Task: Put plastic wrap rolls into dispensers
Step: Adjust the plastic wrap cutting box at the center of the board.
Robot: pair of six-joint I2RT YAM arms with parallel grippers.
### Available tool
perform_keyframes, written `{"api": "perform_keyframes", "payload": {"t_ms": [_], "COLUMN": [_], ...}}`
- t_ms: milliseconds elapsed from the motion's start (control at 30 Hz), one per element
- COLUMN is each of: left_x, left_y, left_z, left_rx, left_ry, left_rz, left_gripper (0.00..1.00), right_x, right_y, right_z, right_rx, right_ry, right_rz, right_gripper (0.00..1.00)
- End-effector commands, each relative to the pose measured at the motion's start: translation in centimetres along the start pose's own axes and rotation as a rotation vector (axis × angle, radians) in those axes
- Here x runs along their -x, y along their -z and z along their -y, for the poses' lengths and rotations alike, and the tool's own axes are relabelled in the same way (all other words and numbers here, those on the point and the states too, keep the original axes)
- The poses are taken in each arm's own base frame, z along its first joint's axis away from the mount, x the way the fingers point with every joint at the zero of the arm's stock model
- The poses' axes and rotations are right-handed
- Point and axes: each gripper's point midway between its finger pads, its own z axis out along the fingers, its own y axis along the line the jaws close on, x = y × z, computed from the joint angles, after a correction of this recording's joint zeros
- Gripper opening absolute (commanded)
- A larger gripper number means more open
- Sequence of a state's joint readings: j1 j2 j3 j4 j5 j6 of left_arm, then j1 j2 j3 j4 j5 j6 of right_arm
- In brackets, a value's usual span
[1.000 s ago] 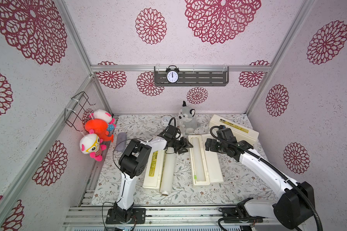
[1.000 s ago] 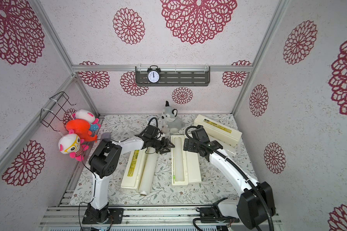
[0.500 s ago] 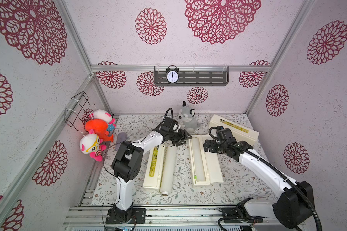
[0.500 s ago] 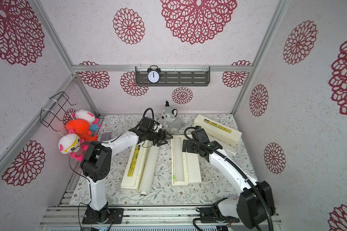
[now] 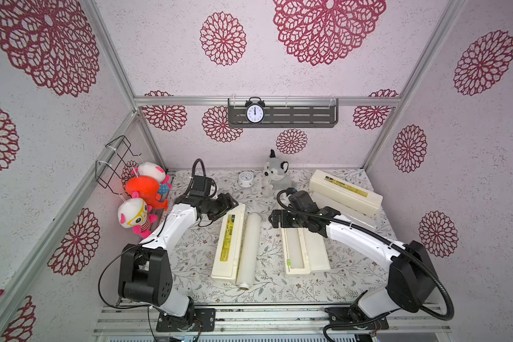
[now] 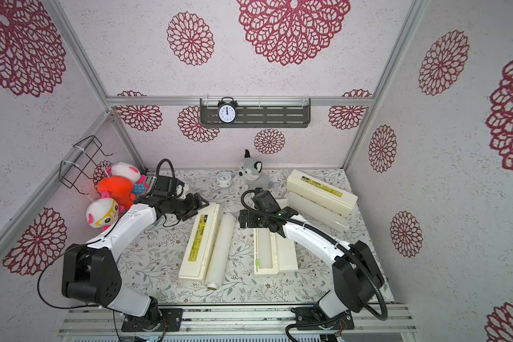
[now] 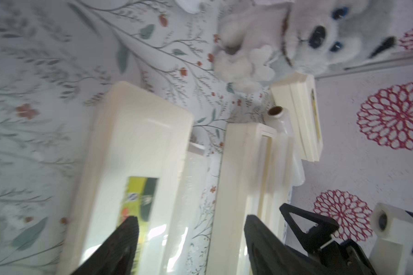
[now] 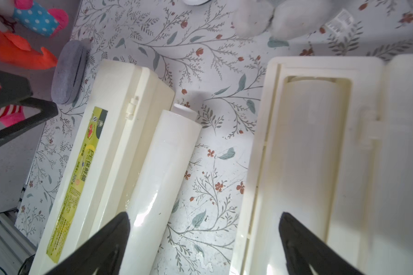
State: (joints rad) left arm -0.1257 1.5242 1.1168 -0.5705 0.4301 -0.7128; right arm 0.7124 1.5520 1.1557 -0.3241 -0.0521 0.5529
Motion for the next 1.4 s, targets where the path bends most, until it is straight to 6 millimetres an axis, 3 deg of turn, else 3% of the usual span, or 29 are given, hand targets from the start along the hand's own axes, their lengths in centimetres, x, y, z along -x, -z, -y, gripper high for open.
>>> {"api": "perform_keyframes", "payload": {"t_ms": [0,133,367,600,833,1067,1367], "left_x": [-0.6,-1.5,-5.2,-7.9,-9.1,-9.3,-8.5], "left_y": [1.4,1.7,0.0,-1.0,-2.3,-3.2,-4.3], "left_z": [-3.7,-5.8,-7.6,-6.6,-5.2,-3.5,-1.2], "left_rx": [0.059,0.068,0.025,-0.074,-0.128,-0.163,-0.203], "left_ry": [0.023,0.042,0.103,0.143,0.158,0.156,0.149], "left_rz": [0.015,0.006,-0.061,-0.111,-0.141,-0.149,-0.156], "left_gripper": [0.75,0.78,0.79,0.79,0.78,0.78,0.76], "right_x": [1.3,0.0,-2.2,-2.7,-2.3,-1.0,0.9], "right_y": [-0.6,-2.9,-6.5,-8.7,-10.5,-11.8,-13.9], "right_z": [-2.8,-4.0,-5.6,-6.3,-5.4,-4.3,-5.8], "right_rx": [0.072,0.106,0.139,0.155,0.101,0.095,0.143], "right_ry": [-0.023,-0.039,-0.042,-0.036,-0.003,-0.006,0.029], "right_rz": [0.032,-0.018,-0.110,-0.155,-0.165,-0.162,-0.180], "right_gripper": [0.99,0.97,0.97,0.94,0.88,0.81,0.73]}}
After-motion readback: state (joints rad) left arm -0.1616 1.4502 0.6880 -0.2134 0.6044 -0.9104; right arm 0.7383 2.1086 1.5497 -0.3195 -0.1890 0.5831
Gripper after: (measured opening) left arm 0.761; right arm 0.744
